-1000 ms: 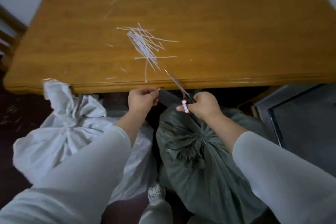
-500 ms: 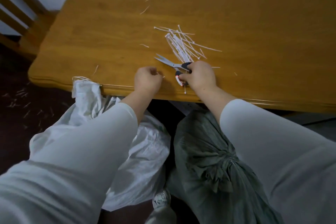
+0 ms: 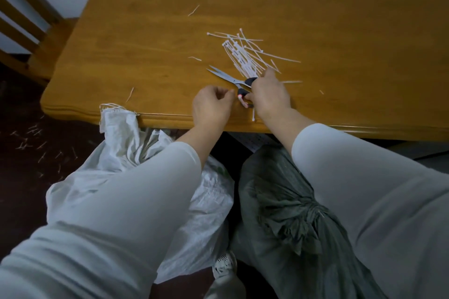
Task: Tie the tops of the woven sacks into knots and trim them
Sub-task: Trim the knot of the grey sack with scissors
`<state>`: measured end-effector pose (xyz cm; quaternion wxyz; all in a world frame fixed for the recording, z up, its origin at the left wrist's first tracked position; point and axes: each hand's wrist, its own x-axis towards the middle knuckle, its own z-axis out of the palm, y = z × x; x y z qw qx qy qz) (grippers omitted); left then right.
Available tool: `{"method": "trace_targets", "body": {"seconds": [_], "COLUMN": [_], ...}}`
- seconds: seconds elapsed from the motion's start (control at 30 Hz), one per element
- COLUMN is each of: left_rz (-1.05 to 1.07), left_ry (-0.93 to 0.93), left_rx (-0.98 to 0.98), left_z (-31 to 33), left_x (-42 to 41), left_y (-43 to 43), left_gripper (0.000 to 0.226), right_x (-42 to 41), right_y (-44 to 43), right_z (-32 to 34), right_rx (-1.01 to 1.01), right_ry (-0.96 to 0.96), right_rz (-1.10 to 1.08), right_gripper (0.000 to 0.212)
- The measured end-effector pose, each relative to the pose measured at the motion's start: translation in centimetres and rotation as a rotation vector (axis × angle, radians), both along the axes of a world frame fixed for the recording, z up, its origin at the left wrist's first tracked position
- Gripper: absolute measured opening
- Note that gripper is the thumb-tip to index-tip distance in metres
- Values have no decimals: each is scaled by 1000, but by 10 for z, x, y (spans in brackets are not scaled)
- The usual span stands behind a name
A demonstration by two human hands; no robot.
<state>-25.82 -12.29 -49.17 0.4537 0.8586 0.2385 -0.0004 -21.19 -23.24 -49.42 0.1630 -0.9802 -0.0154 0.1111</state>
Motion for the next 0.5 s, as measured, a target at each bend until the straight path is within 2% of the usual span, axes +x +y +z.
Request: {"method": "trace_targets", "body": {"seconds": [0.1,0.17,0.27,0.37,0.5], "left_rz": [9,-8,-93,-183,-257], "left_ry": [-61,-92,-65,30,272], "left_rx": [-35,-59,-54,-69,-61], "left_z": [1,-2,-11,-25,-51], "left_x": [-11,-23,-51,-83,-120], "left_y": [-16,-28,-55,-86,-128], "left_gripper": [18,16,20,22,28], "right_x": [-17,-36,-71,-111,-160], "right_y": [-12,-32,-79,-131,-196], "right_z": [-1,-1,-8,-21,-50], "right_rx": [165,95,67,77,104], "right_ry": [-105,-181,-213,-183,-52], "right_rz": [-67,-43,-118,-220,-375], "right_gripper": [30,31,32,31,30]}}
